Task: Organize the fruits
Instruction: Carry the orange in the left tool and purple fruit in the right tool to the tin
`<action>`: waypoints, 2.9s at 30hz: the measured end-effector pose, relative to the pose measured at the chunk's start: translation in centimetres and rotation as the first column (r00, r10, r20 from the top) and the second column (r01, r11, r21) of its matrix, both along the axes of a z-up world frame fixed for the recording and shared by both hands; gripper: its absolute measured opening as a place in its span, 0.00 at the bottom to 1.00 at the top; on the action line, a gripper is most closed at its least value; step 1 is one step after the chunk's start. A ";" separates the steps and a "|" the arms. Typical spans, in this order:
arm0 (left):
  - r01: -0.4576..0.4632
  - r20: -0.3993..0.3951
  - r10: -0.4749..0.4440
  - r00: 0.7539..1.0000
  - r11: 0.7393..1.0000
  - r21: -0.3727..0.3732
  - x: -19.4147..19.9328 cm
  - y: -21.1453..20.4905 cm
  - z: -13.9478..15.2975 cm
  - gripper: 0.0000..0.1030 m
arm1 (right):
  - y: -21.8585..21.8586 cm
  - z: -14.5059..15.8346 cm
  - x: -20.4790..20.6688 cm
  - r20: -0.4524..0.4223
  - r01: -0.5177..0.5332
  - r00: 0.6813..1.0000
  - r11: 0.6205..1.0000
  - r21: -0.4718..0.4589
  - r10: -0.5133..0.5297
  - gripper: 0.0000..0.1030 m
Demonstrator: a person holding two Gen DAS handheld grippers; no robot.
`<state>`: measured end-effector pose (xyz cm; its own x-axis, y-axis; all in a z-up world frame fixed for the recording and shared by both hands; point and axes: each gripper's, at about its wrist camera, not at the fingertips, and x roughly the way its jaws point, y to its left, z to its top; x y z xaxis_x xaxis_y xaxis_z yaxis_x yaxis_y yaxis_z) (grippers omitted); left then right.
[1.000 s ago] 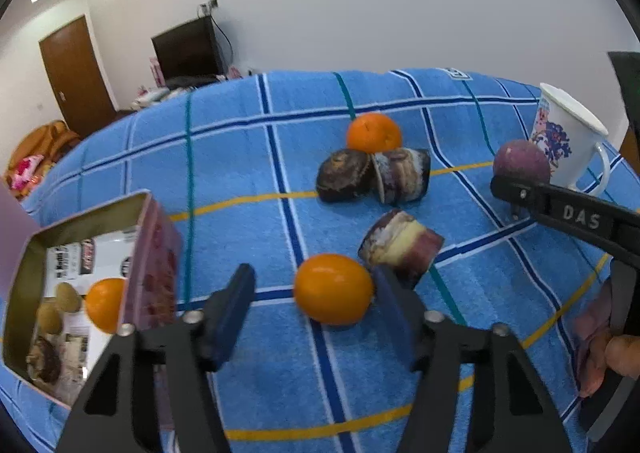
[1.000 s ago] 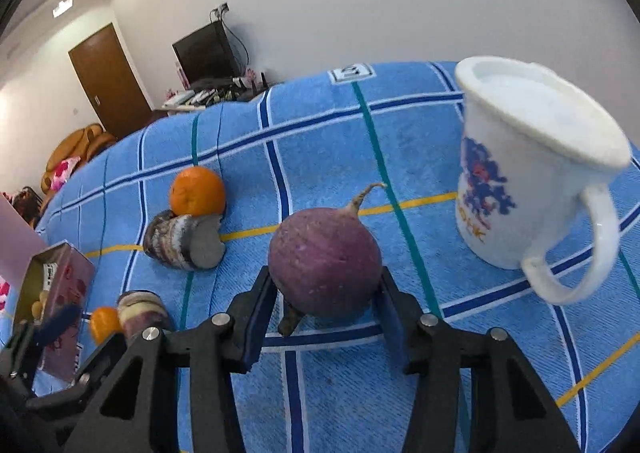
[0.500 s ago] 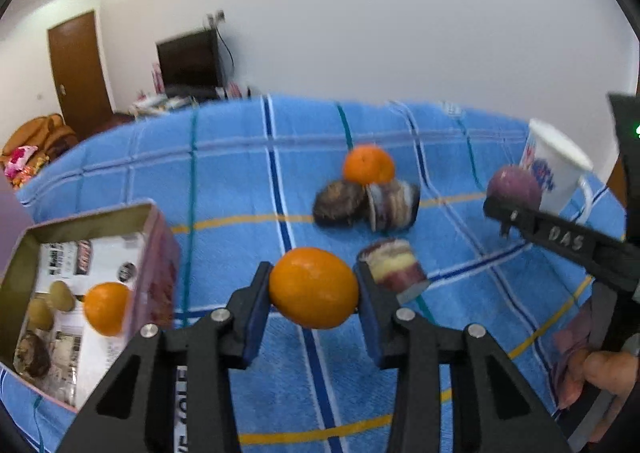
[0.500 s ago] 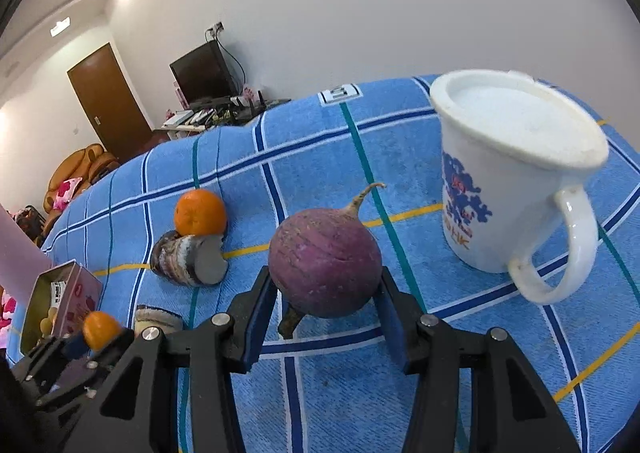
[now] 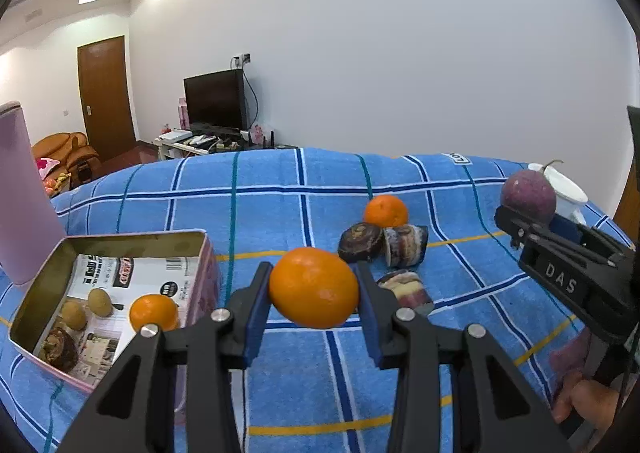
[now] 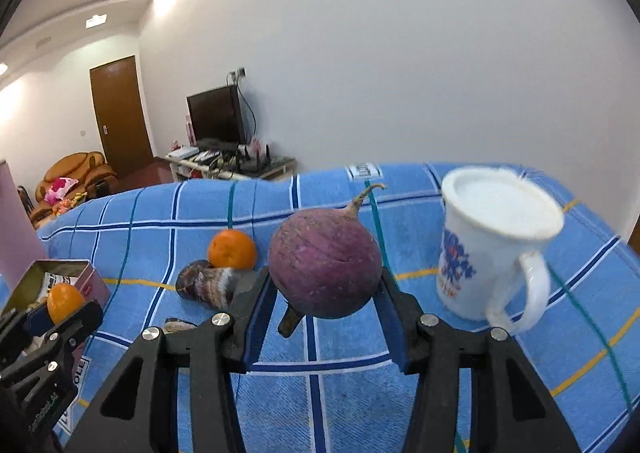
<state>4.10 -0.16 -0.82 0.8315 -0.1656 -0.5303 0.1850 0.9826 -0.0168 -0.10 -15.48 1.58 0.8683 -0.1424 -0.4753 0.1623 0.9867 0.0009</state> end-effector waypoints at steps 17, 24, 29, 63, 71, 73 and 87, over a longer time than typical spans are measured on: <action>-0.002 0.027 0.002 1.000 1.000 0.026 -1.6 0.6 0.2 0.41 | 1.3 0.1 -4.1 0.013 0.013 1.000 1.000 0.004 -0.014 0.50; 0.002 0.034 -0.003 0.999 1.000 0.025 -2.3 1.0 0.3 0.41 | 2.6 0.3 -5.4 0.039 0.012 0.999 0.999 -0.034 -0.010 0.50; 0.004 0.028 -0.005 1.000 1.000 0.031 -2.6 1.2 0.4 0.41 | 3.2 0.3 -6.0 0.041 0.001 0.999 0.999 -0.037 0.001 0.50; -0.182 0.086 0.178 0.980 0.982 0.042 -0.2 14.7 1.8 0.41 | 16.6 0.3 -3.7 0.020 -0.233 0.972 0.972 -0.025 0.233 0.50; -0.262 0.059 0.261 0.964 0.965 0.018 0.9 19.9 1.5 0.41 | 20.5 -0.4 -2.6 0.010 -0.299 0.954 0.954 -0.026 0.299 0.50; -0.286 0.053 0.284 0.957 0.958 0.017 1.2 21.1 1.4 0.41 | 21.2 -0.6 -2.2 0.006 -0.310 0.951 0.951 -0.023 0.310 0.50; -0.336 -0.003 0.338 0.941 0.937 0.099 3.2 22.7 -0.2 0.41 | 26.9 -1.8 2.6 -0.060 -0.356 0.932 0.934 0.031 0.358 0.50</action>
